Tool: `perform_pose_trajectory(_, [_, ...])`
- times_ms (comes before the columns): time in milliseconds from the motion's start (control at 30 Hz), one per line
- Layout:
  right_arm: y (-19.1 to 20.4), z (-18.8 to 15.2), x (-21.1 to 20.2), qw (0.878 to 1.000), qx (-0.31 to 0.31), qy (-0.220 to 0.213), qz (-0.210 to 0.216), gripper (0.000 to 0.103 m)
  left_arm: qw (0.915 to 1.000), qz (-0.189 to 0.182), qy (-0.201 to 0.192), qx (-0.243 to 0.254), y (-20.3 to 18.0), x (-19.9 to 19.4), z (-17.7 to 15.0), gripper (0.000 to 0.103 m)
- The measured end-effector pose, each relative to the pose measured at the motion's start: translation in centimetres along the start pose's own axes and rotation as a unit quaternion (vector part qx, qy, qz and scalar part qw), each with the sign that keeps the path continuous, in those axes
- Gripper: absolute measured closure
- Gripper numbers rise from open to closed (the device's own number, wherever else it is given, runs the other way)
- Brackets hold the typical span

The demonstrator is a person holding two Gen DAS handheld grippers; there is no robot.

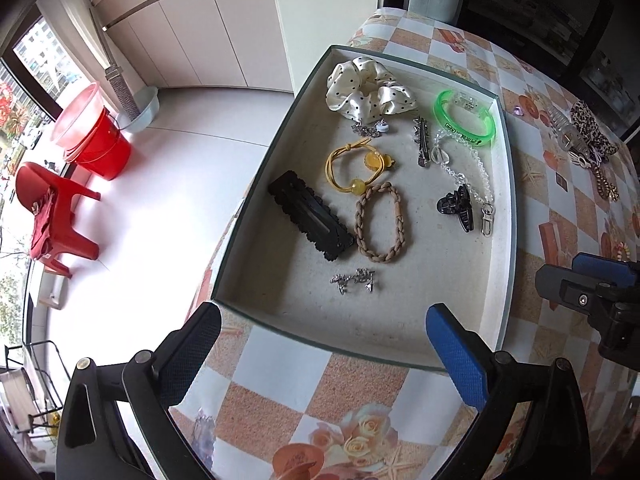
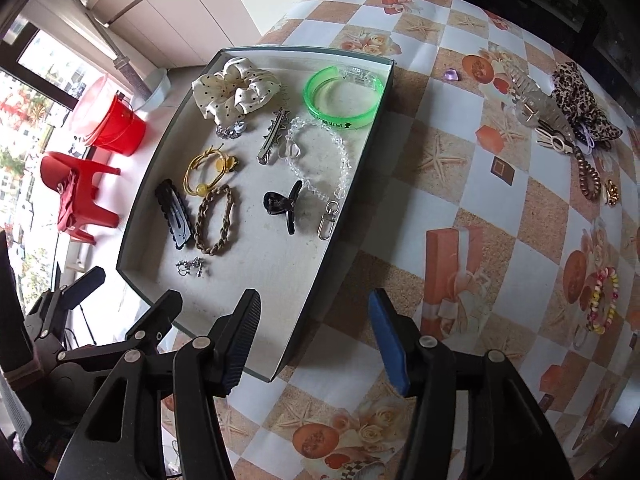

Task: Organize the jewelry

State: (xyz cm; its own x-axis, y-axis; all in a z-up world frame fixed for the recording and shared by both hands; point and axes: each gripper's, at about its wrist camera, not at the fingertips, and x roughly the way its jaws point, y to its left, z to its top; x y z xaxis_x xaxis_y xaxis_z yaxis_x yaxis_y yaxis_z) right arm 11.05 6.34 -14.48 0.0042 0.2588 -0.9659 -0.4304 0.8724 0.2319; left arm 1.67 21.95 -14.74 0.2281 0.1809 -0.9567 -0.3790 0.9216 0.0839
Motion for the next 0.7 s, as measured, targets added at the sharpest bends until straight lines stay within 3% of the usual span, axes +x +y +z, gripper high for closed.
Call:
perform_pose_trajectory(167, [0.6, -1.0, -2.2, 1.000, -0.004, -0.007, -0.012, 0.022, 0.9999, 0.005, -0.003, -0.013, 0.9, -2.9, -1.1, 0.000])
perform_pose_trajectory(333, [1.7, -1.6, -5.5, 0.999, -0.021, -0.029, -0.031, 0.015, 0.9999, -0.003, -0.006, -0.015, 1.3, -6.1, -2.0, 0.000])
perform_pose_trajectory(700, [4.2, -2.1, -11.4, 0.995, -0.053, -0.074, -0.044, 0.014, 0.9992, -0.008, -0.018, -0.035, 2.2, -11.5, -2.5, 0.000])
